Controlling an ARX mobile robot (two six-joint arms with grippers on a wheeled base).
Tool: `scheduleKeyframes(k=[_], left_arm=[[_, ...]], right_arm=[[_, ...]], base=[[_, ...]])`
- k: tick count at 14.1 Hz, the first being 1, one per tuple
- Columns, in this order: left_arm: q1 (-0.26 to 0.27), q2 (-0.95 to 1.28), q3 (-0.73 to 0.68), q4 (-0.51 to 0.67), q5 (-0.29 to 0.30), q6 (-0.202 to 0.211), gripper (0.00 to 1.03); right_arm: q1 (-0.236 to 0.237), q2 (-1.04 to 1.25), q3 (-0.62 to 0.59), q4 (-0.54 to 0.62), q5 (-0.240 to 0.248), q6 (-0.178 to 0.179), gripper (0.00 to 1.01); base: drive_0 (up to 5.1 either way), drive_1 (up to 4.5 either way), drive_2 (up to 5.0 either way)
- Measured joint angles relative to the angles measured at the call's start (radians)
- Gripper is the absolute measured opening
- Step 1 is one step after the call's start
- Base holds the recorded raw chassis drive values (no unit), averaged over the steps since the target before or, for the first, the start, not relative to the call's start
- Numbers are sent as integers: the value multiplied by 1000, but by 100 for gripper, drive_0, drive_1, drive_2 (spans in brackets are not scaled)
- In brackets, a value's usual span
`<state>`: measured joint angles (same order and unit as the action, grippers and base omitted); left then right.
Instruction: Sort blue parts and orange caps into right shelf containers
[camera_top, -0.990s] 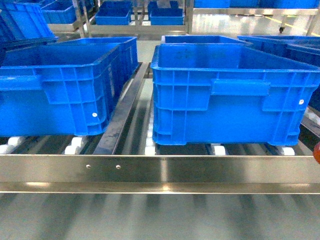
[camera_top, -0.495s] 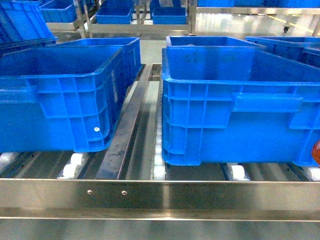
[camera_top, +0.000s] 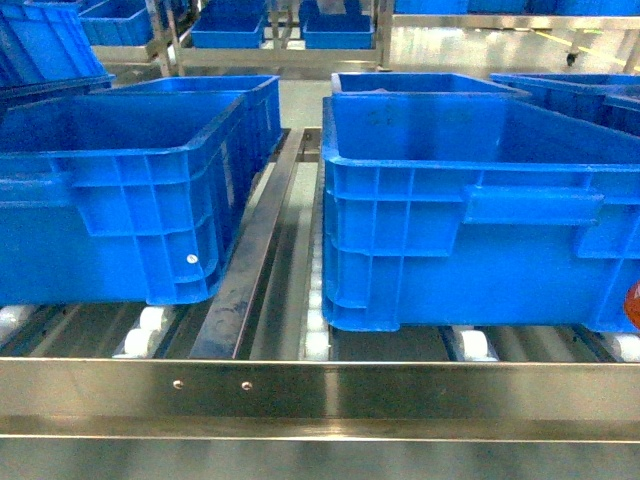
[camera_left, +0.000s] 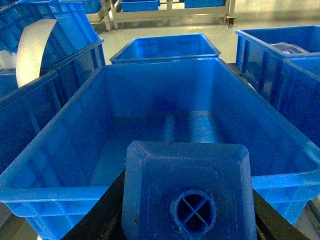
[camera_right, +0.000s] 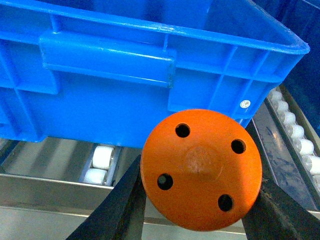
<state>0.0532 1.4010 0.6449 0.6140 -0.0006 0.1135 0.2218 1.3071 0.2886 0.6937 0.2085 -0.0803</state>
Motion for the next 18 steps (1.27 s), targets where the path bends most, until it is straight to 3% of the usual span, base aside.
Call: scheduleKeyframes(k=[18], left_arm=[[0,0,0,0,0,0,44]], right_arm=[[0,0,0,0,0,0,43]], base=[[0,0,0]])
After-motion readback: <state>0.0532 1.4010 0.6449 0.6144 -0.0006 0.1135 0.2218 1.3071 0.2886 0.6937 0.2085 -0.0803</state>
